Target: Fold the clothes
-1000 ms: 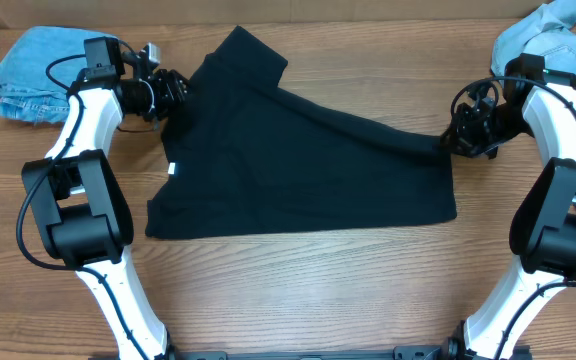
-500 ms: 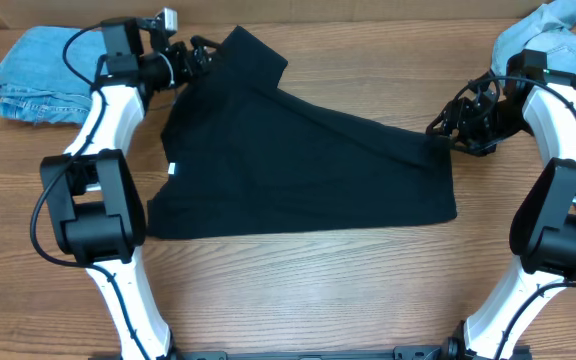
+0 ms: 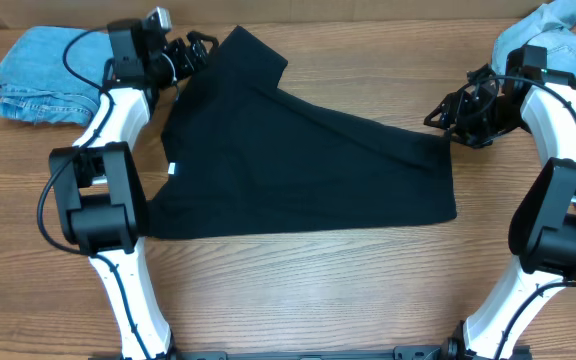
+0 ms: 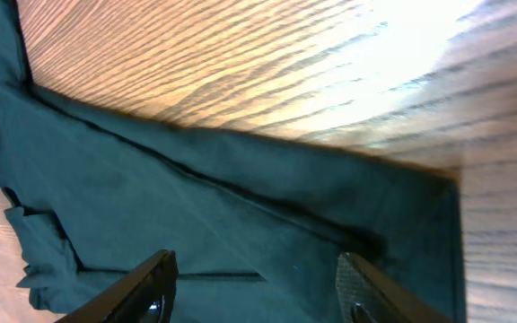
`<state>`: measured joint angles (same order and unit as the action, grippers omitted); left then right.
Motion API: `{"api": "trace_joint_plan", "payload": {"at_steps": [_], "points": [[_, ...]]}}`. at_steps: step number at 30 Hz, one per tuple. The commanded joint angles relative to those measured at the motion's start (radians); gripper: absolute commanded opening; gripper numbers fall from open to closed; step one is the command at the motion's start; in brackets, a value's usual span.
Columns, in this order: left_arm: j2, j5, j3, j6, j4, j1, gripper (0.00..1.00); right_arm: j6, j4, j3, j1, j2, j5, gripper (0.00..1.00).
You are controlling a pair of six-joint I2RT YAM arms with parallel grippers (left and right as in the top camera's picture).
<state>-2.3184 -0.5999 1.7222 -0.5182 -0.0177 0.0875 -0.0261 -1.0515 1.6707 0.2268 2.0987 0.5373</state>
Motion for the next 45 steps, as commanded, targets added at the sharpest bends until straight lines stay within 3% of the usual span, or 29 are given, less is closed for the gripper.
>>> {"api": "trace_joint_plan", "payload": {"at_steps": [1,7,28,37,40,45], "points": [[-0.058,0.028,0.014,-0.014,0.029,0.011,0.91,0.0,0.016,0.019,-0.033,-0.043,0.018,0.61],[-0.095,0.064,0.015,-0.059,0.034,0.011,0.91,0.0,0.023,0.019,-0.065,-0.043,0.014,0.61],[-0.098,0.109,0.024,-0.016,-0.045,-0.021,0.89,0.0,0.026,0.019,-0.068,-0.043,0.014,0.58],[-0.098,0.138,0.024,0.02,-0.054,-0.061,0.57,0.0,0.023,0.019,-0.068,-0.043,0.014,0.56],[-0.098,0.163,0.024,0.025,-0.084,-0.062,0.52,0.0,0.022,0.019,-0.068,-0.043,0.014,0.56],[-0.098,0.162,0.024,0.046,-0.1,-0.05,0.32,0.0,0.021,0.019,-0.068,-0.043,0.014,0.55]]}}
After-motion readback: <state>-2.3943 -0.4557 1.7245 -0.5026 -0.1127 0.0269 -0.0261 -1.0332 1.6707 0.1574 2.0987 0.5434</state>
